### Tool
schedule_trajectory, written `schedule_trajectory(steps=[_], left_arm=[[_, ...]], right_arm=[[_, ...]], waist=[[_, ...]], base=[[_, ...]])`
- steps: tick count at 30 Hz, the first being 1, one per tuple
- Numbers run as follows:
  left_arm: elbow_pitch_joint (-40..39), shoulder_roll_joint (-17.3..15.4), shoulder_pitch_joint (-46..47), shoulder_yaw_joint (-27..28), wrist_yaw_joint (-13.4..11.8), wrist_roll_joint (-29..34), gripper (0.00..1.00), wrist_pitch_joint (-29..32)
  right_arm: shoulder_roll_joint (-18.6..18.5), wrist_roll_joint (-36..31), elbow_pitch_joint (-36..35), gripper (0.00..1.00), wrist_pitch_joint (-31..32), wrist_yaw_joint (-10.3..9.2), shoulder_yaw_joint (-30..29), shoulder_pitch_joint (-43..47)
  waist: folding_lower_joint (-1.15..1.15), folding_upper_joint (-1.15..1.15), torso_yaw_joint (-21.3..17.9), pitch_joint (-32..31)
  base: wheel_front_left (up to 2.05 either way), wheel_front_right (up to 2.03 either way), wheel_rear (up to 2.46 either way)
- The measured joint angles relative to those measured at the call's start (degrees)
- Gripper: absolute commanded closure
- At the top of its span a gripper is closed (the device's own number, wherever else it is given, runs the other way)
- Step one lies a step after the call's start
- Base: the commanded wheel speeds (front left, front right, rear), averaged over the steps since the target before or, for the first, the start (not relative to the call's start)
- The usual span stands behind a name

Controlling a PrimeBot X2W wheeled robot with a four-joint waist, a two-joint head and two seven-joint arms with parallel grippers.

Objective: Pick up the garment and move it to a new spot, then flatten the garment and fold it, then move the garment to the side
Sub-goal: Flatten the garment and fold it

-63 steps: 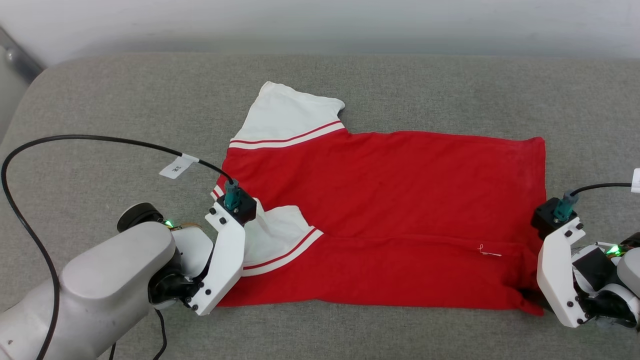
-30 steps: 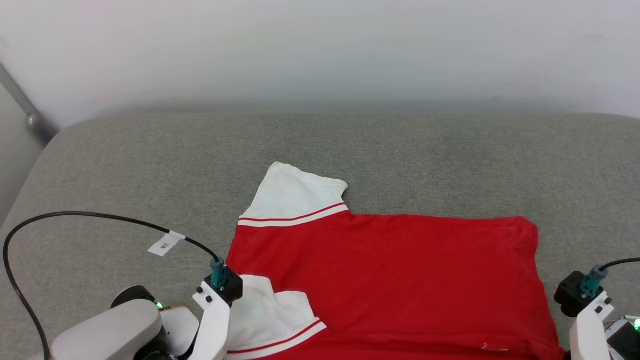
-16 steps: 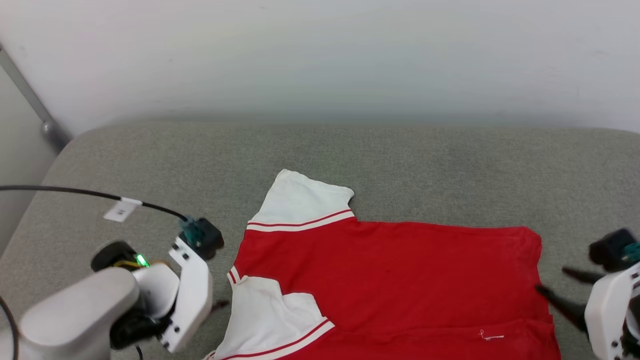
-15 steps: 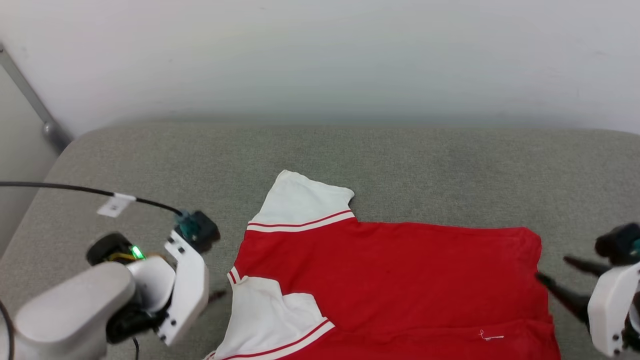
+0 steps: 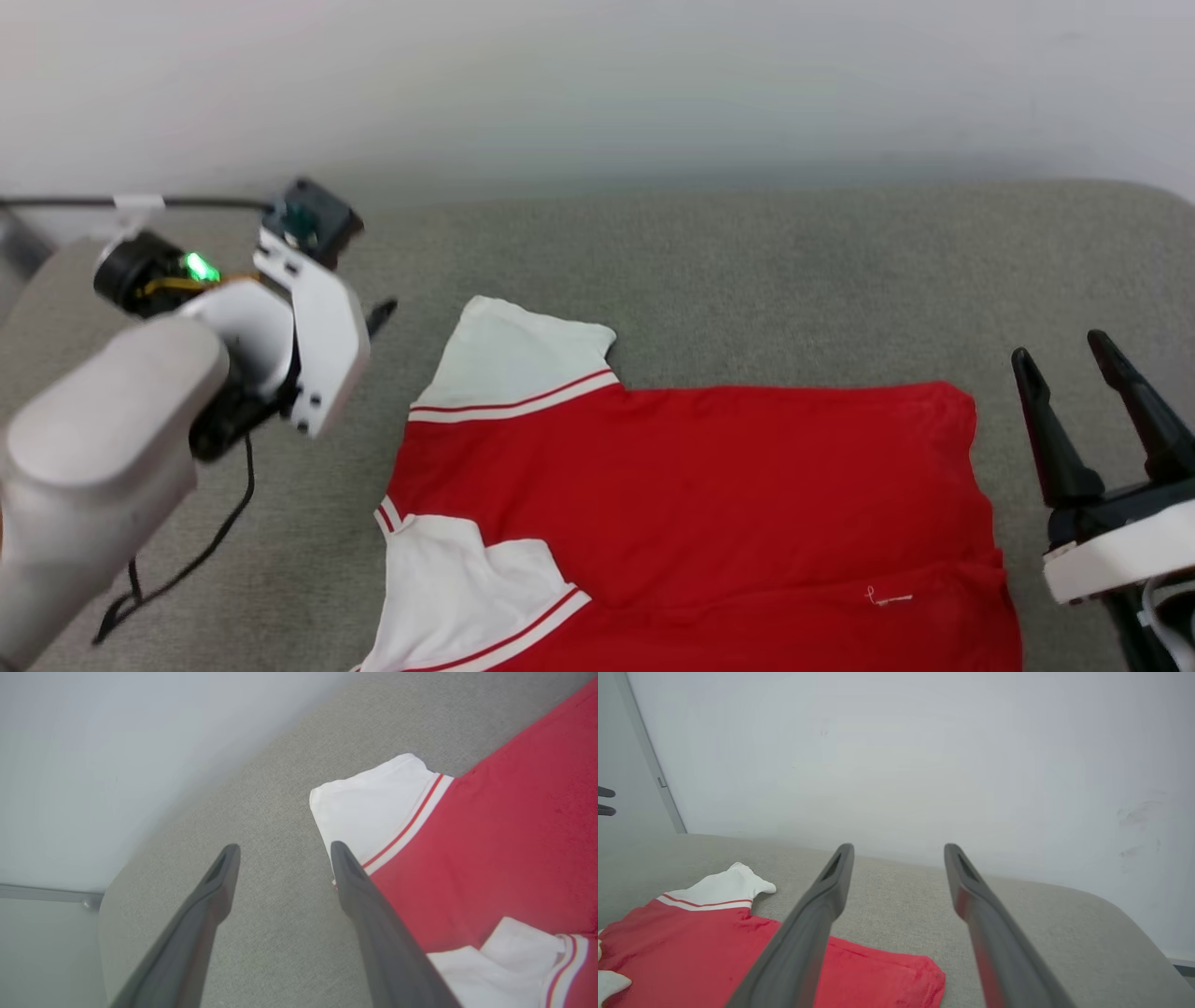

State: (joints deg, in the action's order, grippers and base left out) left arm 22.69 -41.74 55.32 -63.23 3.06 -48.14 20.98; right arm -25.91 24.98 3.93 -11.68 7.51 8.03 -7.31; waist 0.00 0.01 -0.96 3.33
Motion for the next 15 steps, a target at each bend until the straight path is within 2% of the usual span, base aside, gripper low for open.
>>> schedule_trajectory(steps=[3,8,12,15], left_arm=[[2.6,2.1,4.2,1.7,0.2,-1.3,0.00,1.7],[6.6,4.4,10.2,2.2,1.7,-3.6,0.00,8.2],[9.1,5.9,15.4,1.6,2.8,-4.6,0.00,14.5],[10.6,7.2,18.9,1.5,3.4,-7.2,0.00,21.4]], right_arm=[[5.2,-3.1,-4.7,0.00,0.2,0.00,-3.3,3.3],[9.7,-6.8,-9.9,0.00,1.4,-0.01,-5.9,5.6],[11.2,-8.8,-12.3,0.00,1.3,-0.01,-6.0,6.7],[11.7,-9.4,-13.2,0.00,1.0,0.00,-5.4,6.4]], waist=[[0.00,0.00,-0.9,2.5],[0.01,0.00,-2.5,7.6],[0.01,0.00,-3.9,11.8],[0.01,0.00,-4.9,15.1]], base=[[0.00,0.00,0.00],[0.00,0.00,0.00],[0.00,0.00,0.00],[0.00,0.00,0.00]])
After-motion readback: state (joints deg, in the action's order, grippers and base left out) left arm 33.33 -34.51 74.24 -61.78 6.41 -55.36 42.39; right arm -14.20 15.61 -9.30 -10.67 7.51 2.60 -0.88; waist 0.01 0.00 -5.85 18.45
